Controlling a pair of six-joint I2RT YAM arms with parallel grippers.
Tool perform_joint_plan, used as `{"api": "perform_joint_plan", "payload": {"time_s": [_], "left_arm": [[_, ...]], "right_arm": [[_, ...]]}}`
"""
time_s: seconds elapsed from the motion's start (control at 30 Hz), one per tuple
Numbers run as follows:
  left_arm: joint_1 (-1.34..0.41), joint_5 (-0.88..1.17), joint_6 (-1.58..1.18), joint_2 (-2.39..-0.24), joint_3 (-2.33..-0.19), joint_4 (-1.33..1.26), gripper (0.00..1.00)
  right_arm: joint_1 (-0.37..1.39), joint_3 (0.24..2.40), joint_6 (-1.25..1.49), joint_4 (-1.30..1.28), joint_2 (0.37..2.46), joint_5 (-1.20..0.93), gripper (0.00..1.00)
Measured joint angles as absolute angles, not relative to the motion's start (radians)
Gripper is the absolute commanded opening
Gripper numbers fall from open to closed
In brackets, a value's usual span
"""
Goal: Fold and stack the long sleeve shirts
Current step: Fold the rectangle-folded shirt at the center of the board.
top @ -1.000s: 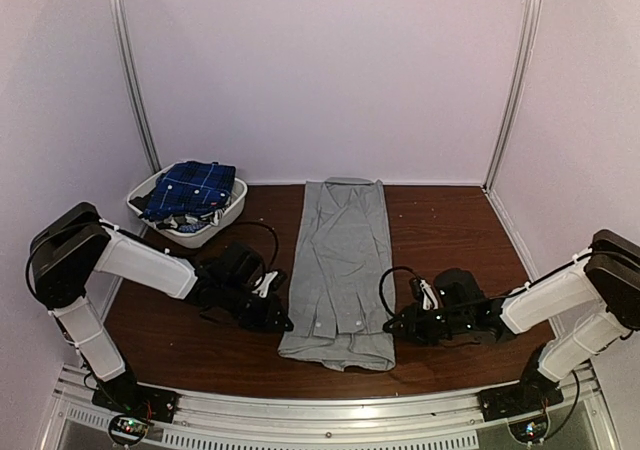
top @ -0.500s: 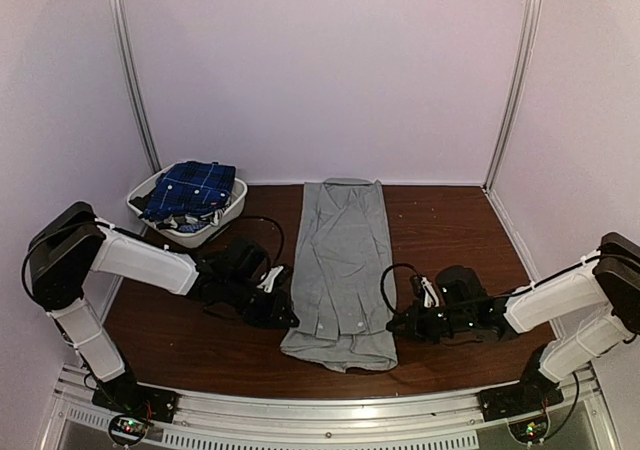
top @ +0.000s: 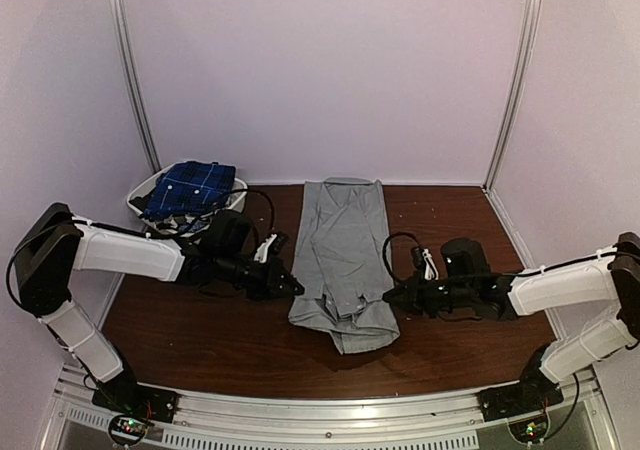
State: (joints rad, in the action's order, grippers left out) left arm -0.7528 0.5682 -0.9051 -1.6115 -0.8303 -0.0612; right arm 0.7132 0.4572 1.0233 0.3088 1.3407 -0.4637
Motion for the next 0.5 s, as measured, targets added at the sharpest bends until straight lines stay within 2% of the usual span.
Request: {"api": "perform_joint_plan", "payload": {"time_s": [0.2,0.5], "left_arm": [[-0.664,0.614,-0.999,-1.631,-0.844,-0.158,0.0],[-0.554,0.62,-1.051,-1.863,-0.996,-0.287,0.0]], "right_arm": [[0.634,0.555,1.019,0.319,1.408,-0.485,0.0],[0.519,0.711,1.017,0.398,1.673,-0.501,0.0]]}}
